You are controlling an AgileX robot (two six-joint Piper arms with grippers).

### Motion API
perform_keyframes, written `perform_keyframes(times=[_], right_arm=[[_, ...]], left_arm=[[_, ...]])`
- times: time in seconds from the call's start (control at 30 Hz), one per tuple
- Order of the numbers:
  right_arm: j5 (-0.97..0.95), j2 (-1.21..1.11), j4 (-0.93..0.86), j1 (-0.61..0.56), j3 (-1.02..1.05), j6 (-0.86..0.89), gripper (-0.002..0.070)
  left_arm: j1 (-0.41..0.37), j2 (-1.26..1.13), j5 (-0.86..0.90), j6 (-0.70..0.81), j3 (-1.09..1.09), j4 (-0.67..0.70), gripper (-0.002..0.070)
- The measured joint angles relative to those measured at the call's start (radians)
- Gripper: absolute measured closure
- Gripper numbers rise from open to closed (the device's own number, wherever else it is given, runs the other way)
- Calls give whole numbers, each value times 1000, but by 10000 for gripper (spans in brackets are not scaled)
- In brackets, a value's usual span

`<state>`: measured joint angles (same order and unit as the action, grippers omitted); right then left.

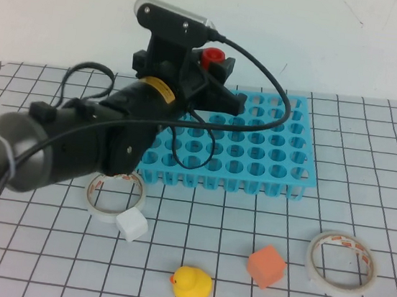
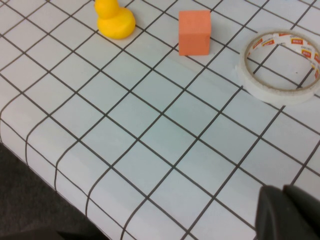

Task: Place the test tubes

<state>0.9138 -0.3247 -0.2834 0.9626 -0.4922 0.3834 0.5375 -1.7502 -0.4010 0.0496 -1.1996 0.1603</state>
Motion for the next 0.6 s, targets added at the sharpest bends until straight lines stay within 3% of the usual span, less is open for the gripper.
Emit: perform_keyframes(times=[0.33, 0.6], right_arm=[[0, 0, 0, 0, 0, 0, 678], [2, 0, 0, 0, 0, 0, 678]], left_arm=[[0, -85, -117, -50, 0, 2, 428], [-2, -160, -236, -55, 0, 117, 428]])
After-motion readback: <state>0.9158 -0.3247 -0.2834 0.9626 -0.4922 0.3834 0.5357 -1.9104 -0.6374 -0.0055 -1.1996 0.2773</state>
